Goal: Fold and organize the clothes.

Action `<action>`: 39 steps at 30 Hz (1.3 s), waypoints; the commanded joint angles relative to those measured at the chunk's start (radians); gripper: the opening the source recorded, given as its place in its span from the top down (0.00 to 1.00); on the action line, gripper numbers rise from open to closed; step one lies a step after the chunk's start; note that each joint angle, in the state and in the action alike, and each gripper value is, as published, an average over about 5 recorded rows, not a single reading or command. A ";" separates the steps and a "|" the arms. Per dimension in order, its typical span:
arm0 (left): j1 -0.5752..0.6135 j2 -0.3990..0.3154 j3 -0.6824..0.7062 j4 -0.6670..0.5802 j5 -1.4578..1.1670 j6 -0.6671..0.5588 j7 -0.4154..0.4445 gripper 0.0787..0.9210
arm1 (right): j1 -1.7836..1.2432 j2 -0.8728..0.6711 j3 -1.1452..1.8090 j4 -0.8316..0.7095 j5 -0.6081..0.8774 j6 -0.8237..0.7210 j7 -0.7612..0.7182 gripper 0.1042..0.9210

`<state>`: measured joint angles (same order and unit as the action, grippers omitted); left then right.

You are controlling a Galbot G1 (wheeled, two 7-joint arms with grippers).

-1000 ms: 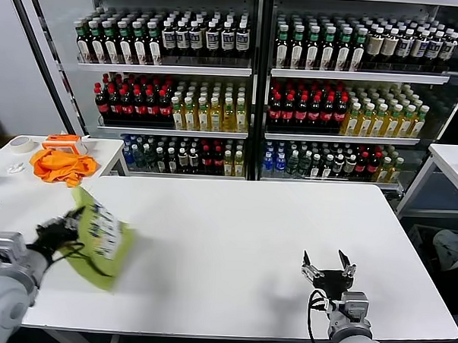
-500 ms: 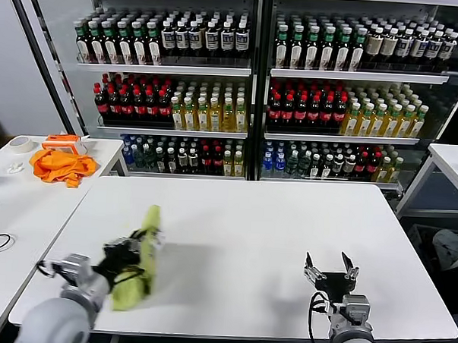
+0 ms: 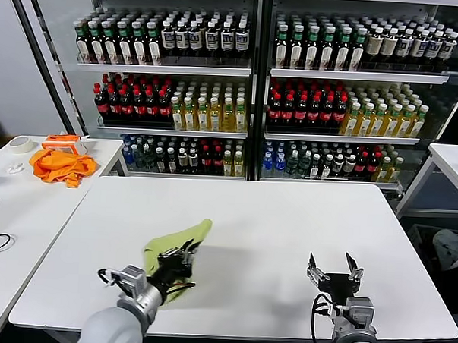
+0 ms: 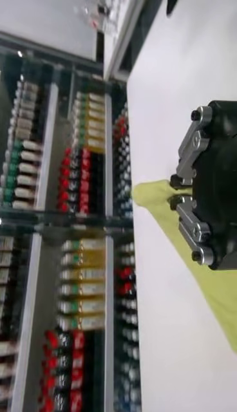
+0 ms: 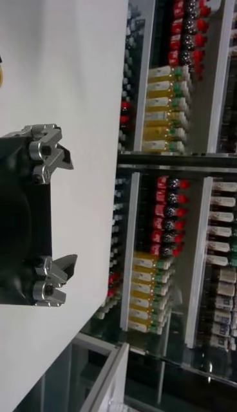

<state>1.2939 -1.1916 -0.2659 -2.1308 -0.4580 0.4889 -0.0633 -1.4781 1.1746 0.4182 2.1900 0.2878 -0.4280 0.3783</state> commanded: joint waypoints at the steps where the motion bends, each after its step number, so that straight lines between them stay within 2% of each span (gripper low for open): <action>1: -0.043 -0.054 0.073 0.008 -0.012 -0.102 0.018 0.82 | -0.003 -0.004 0.008 0.010 -0.001 -0.001 -0.002 0.12; 3: -0.053 -0.019 0.017 -0.006 -0.027 -0.115 0.019 0.76 | -0.001 -0.009 0.011 0.010 0.002 -0.002 -0.011 0.12; 7: -0.041 0.092 -0.150 -0.030 -0.023 -0.157 0.050 0.62 | 0.010 -0.024 0.007 0.006 0.023 -0.007 -0.049 0.12; 10: -0.008 0.145 -0.237 -0.047 0.008 -0.188 0.075 0.51 | 0.049 -0.024 -0.032 0.000 0.088 -0.033 -0.059 0.12; 15: 0.039 0.148 -0.280 -0.058 0.057 -0.205 0.074 0.35 | 0.154 -0.011 -0.160 -0.008 0.289 -0.121 -0.046 0.12; 19: 0.055 0.133 -0.285 -0.038 0.082 -0.200 0.060 0.21 | 0.225 -0.005 -0.290 -0.031 0.365 -0.150 0.002 0.12; 22: 0.056 0.123 -0.284 -0.023 0.095 -0.198 0.052 0.14 | 0.259 0.003 -0.379 -0.055 0.419 -0.151 0.056 0.12; 31: 0.062 0.085 -0.266 -0.012 0.109 -0.196 0.051 0.12 | 0.307 0.037 -0.496 -0.154 0.521 -0.152 0.178 0.12; 39: 0.063 0.081 -0.257 -0.027 0.084 -0.176 0.048 0.12 | 0.318 0.053 -0.502 -0.186 0.535 -0.152 0.203 0.12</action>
<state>1.3514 -1.1076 -0.5066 -2.1537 -0.3708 0.3049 -0.0154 -1.2043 1.2144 0.0014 2.0573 0.7385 -0.5660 0.5143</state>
